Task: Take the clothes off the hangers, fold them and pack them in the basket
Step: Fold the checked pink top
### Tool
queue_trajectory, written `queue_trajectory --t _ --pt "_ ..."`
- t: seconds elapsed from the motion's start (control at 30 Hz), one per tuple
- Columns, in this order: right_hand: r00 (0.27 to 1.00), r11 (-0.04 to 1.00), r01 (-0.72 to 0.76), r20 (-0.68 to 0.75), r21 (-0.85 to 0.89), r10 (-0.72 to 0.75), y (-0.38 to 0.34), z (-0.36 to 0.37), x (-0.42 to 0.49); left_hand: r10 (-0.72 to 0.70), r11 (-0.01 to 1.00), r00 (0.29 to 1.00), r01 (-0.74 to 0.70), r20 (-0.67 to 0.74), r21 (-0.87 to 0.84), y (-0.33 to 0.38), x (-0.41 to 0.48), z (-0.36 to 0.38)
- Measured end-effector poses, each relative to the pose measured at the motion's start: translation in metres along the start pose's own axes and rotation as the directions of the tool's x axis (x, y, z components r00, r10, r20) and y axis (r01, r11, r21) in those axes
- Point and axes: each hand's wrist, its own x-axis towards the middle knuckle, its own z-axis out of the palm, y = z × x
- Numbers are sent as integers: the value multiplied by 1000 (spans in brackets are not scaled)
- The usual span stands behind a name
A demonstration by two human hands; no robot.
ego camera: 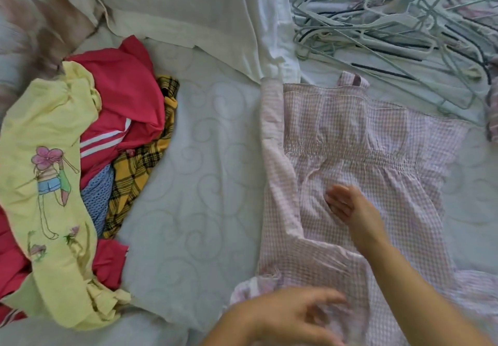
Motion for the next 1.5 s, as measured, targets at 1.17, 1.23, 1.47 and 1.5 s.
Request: queue_trajectory --t 1.17,1.23,1.47,1.5 --pt "704 827 -376 -709 -418 -38 71 -251 -87 245 395 955 59 -167 917 -64 98 76" --pt "746 875 -410 -647 -257 160 71 -263 -88 179 384 965 110 -191 917 -74 100 83" --pt "936 925 -338 -166 -176 310 19 -220 -128 79 946 920 52 -384 320 -47 87 95" --pt "962 921 -273 -97 -277 256 14 -196 -137 27 1000 888 -26 -460 7 -40 82 99"
